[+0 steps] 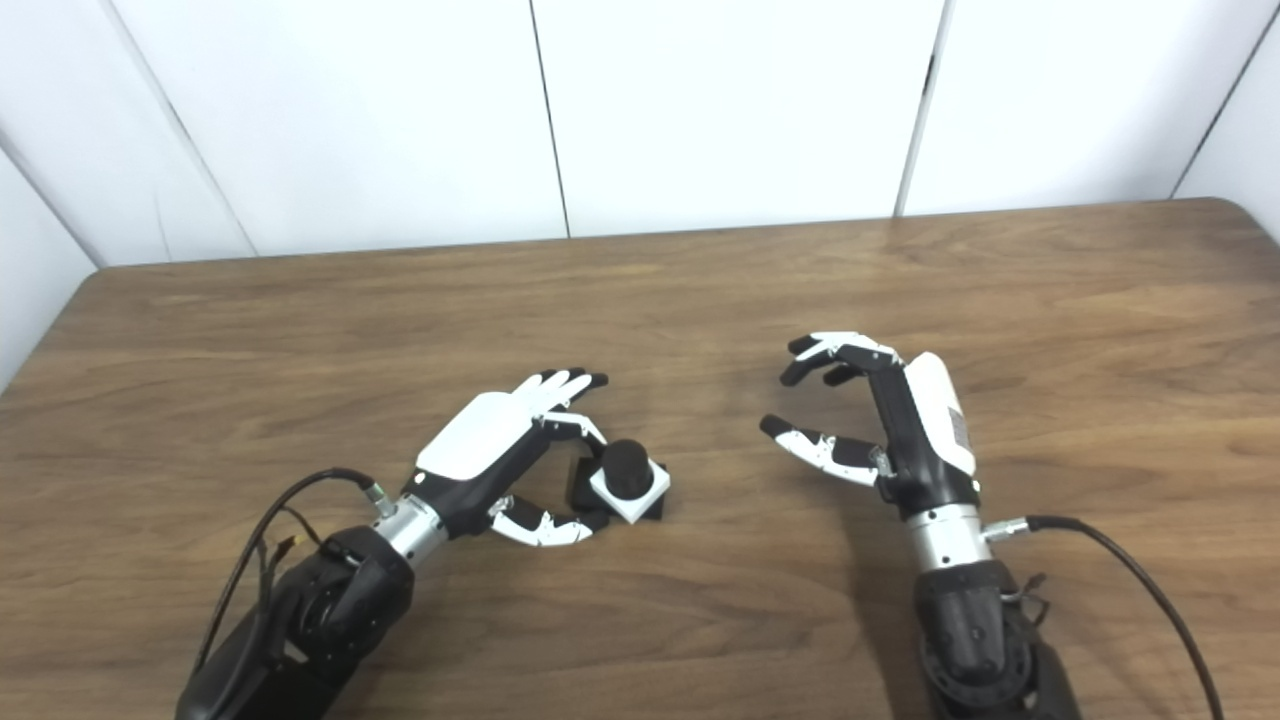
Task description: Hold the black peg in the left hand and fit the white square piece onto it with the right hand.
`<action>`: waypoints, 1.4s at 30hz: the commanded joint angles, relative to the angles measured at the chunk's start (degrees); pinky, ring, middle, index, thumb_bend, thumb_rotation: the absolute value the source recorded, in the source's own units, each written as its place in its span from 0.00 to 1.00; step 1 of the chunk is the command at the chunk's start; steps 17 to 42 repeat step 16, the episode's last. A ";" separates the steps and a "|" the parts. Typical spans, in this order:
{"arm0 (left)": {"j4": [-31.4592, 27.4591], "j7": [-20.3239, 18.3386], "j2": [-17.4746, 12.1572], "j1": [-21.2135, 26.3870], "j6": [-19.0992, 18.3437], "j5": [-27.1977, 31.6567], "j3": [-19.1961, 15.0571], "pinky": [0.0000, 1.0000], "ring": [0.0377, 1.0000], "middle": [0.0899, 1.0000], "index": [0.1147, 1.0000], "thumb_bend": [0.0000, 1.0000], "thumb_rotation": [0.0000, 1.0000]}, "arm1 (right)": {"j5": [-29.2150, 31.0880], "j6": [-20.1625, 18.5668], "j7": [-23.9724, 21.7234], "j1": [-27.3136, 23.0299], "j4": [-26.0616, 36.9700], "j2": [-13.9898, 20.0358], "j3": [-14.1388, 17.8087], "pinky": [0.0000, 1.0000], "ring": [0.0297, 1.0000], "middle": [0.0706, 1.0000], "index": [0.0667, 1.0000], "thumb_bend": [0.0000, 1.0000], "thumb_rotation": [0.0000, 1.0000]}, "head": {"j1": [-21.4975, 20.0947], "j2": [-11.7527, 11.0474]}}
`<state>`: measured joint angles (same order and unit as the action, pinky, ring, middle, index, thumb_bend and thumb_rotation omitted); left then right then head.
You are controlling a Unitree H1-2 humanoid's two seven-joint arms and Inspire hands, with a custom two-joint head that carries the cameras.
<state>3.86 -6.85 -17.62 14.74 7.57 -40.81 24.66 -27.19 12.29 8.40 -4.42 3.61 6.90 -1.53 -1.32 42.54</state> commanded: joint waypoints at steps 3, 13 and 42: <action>1.75 -0.36 -0.79 -0.27 -0.83 -2.21 0.30 1.00 1.00 0.98 0.51 0.91 0.30 | 1.18 2.46 3.08 1.25 -0.66 -4.04 -1.34 0.44 0.55 0.57 0.45 0.51 0.10 | -0.20 0.29; -0.06 -1.10 -0.20 -2.11 -4.13 -1.44 -1.46 0.84 0.97 0.93 0.60 0.85 0.26 | 0.09 2.01 5.38 2.47 -1.46 -6.67 -2.60 0.40 0.52 0.47 0.45 0.52 0.00 | -0.08 0.79; 0.02 -0.26 -0.18 -2.90 -3.74 -1.38 -2.18 0.79 0.92 0.91 0.64 0.86 0.28 | 0.22 1.85 5.31 2.64 -1.17 -6.50 -2.94 0.40 0.52 0.48 0.44 0.52 0.00 | -0.01 0.90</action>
